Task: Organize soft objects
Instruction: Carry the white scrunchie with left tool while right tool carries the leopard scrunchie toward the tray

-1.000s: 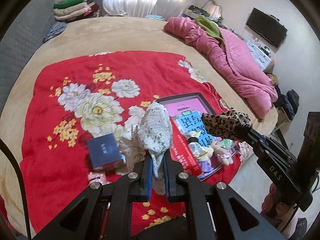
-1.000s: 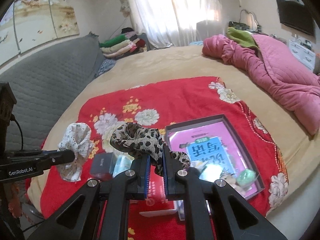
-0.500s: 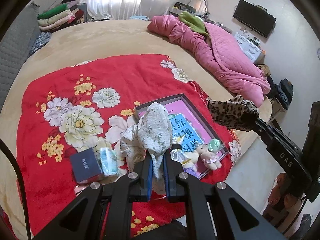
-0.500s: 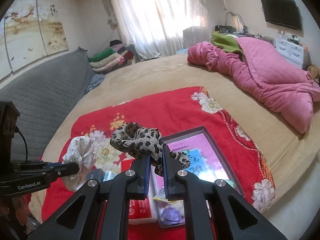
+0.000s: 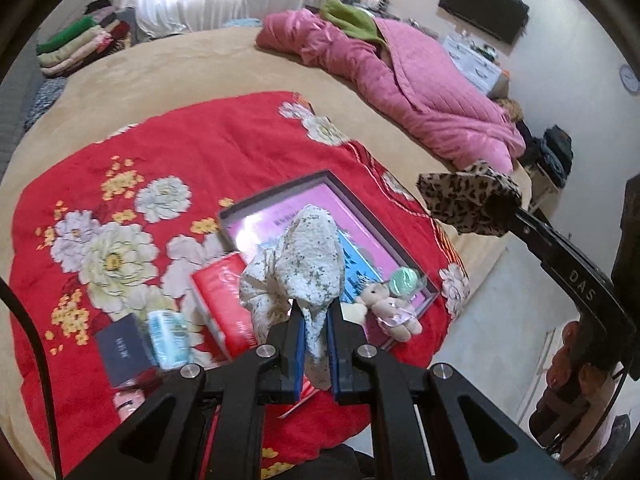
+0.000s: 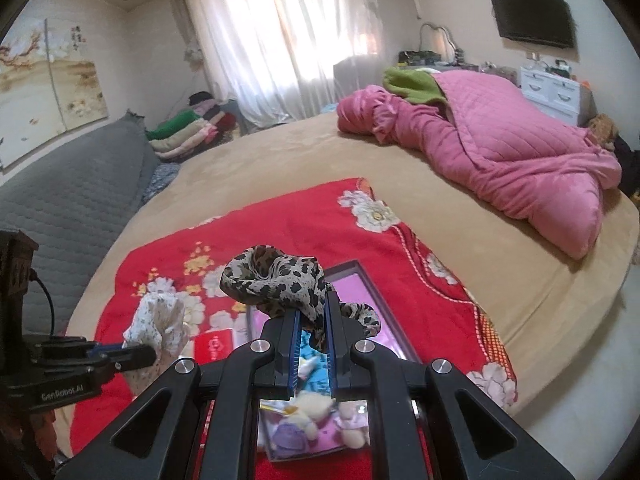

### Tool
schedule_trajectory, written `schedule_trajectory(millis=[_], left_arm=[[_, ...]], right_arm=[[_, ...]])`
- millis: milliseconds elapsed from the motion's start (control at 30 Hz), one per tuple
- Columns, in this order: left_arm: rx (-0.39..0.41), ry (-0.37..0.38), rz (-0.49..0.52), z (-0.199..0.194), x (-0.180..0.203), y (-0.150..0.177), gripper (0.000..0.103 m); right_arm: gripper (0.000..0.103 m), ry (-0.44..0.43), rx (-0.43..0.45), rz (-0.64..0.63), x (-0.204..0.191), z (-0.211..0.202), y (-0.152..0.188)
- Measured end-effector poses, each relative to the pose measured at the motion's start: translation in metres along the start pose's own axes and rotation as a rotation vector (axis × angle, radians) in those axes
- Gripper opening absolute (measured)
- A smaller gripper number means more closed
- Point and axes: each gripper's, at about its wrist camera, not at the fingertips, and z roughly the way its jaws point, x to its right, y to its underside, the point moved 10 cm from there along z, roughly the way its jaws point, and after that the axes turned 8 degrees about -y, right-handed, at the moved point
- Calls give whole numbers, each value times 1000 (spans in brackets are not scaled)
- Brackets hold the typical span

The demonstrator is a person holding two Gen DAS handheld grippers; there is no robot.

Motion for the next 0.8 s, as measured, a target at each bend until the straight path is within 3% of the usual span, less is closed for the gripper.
schedule_trajectory(millis=[400, 800], left_arm=[[-115, 52, 73, 69, 54, 5, 10], [-201, 67, 123, 121, 77, 15, 10]], right_arm=[[10, 35, -106, 34, 52, 48, 28], [12, 97, -203, 20, 83, 115, 56]])
